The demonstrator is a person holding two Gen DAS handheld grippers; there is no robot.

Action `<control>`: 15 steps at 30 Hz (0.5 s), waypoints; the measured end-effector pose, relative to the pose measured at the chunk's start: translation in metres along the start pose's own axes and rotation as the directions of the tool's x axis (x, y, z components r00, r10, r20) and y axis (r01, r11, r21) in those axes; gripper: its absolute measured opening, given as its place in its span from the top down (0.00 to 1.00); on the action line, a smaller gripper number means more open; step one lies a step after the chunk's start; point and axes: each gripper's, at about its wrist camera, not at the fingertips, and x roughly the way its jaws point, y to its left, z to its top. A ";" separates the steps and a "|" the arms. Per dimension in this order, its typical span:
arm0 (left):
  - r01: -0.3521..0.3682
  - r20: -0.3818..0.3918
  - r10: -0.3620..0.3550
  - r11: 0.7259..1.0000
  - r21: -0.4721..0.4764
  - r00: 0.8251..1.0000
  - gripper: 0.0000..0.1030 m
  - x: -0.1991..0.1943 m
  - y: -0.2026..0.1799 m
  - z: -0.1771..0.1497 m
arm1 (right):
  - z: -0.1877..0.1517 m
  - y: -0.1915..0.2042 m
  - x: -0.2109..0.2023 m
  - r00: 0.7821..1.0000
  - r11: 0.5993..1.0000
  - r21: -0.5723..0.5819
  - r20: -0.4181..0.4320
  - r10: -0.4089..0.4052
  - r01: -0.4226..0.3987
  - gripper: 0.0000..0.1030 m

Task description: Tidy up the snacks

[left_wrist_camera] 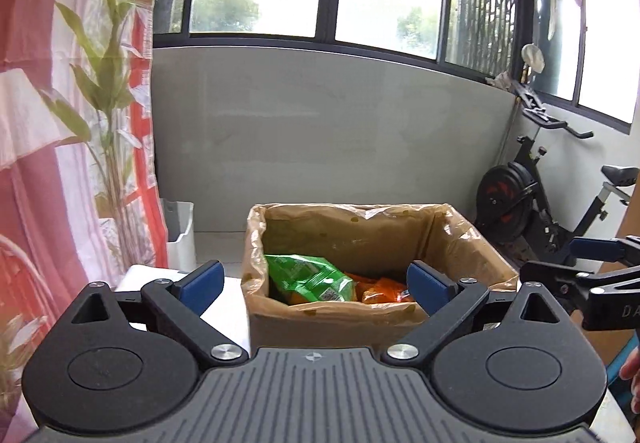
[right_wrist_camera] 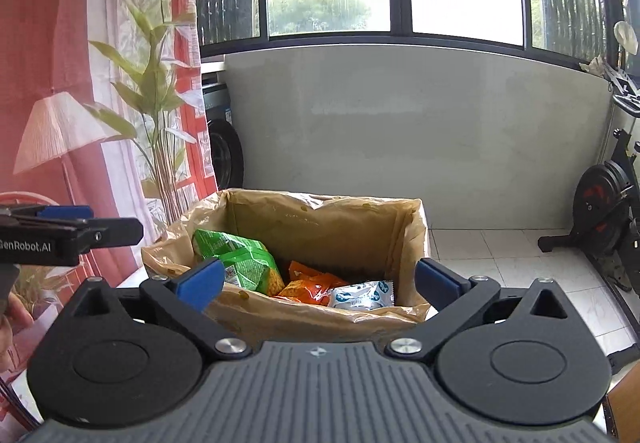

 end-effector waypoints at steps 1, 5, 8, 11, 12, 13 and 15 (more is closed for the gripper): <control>-0.030 0.007 0.029 1.000 0.009 1.000 0.04 -0.009 -0.002 0.000 | 0.000 0.002 -0.006 1.000 1.000 0.005 0.008 -0.004 0.004 0.00; -0.126 0.085 0.121 0.990 0.059 0.989 0.04 -0.044 -0.009 0.003 | 0.000 0.014 -0.029 1.000 1.000 -0.004 0.026 -0.010 0.010 0.00; -0.113 0.097 0.109 0.993 0.040 0.989 0.04 -0.065 -0.006 0.009 | 0.001 0.021 -0.046 0.999 1.000 0.001 0.052 -0.005 0.005 0.00; -0.110 0.111 0.107 0.994 0.018 0.988 0.04 -0.080 -0.003 0.013 | 0.003 0.024 -0.059 0.998 1.000 0.023 0.068 -0.008 0.006 0.00; -0.113 0.117 0.110 0.993 0.017 0.987 0.04 -0.086 -0.003 0.013 | 0.003 0.023 -0.064 0.997 1.000 0.030 0.073 -0.009 0.006 0.00; -0.119 0.122 0.116 0.993 0.018 0.986 0.04 -0.090 -0.004 0.014 | 0.003 0.024 -0.067 0.997 0.999 0.034 0.075 -0.011 0.008 0.00; -0.133 0.129 0.129 0.991 0.023 0.983 0.04 -0.096 -0.005 0.015 | 0.003 0.024 -0.073 0.997 0.999 0.041 0.074 -0.017 0.014 0.00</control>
